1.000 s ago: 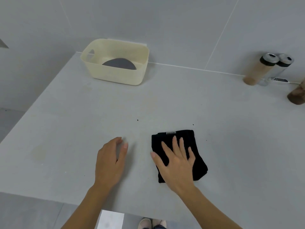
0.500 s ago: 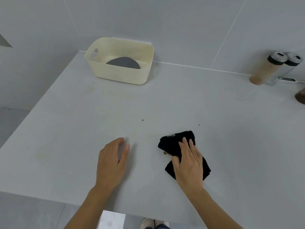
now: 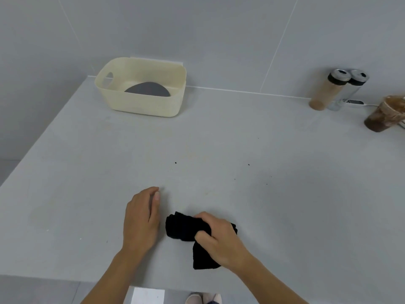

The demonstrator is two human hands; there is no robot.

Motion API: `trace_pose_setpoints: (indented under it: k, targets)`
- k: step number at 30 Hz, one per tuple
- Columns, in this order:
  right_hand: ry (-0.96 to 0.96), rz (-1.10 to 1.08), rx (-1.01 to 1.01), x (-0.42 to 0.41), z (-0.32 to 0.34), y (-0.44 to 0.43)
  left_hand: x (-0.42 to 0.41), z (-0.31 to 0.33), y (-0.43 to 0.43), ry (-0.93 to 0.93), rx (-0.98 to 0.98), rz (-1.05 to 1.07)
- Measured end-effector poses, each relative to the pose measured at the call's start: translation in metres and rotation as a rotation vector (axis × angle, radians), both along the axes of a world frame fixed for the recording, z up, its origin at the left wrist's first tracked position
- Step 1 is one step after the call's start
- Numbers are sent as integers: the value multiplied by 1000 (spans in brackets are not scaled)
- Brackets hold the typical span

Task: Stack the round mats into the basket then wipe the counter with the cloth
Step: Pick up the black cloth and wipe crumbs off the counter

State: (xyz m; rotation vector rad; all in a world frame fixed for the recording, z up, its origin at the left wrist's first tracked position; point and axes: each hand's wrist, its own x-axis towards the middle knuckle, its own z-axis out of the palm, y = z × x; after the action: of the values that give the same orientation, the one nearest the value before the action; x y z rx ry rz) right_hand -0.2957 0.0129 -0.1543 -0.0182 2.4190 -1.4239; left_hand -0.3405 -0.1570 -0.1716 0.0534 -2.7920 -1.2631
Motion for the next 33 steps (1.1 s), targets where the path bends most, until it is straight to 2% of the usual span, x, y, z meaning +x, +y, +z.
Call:
trace_pose_setpoints:
  k: [3,6,10,14,19,22,28,33]
  targets:
    - [-79,-36,-177,-3,11,14,-4,-1,0,-5,-15,-15]
    - [-67,-190,-345,-10,25,40,-10,1,5,-22,-7,-7]
    - [133,-528,-484,-34,31,89,-20,6,16,-13,-7,-29]
    - [202,-824,-480,-68,31,143,-28,10,29,-18,20,7]
    - [250,-931,-248,-92,19,179,-39,9,38,-22,2,11]
    - [211,-890,-121,-101,8,176,-41,8,35,-6,-77,43]
    - [139,-643,160,-99,-7,141,-38,-12,-4,-33,-389,58]
    - [152,-416,273,-88,-13,77,-47,-24,-31,-97,-493,9]
